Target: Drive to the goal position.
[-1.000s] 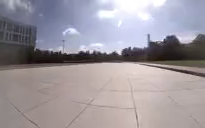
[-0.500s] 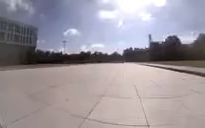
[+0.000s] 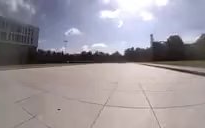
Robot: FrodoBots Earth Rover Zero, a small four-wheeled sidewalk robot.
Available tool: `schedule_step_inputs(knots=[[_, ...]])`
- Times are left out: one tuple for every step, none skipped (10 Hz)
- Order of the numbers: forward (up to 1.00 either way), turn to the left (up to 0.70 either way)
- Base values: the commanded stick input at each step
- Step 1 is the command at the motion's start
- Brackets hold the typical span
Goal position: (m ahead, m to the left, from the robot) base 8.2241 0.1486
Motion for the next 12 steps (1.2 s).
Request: schedule_step_inputs(knots=[[0.7, -0.34], [0.7, -0.25], [0.7, -0.06], [0.7, 0.0], [0.7, 0.0], [0.7, 0.0], [0.7, 0.0], [0.7, 0.0], [0.7, 0.0], [0.7, 0.0], [0.7, 0.0], [0.7, 0.0]])
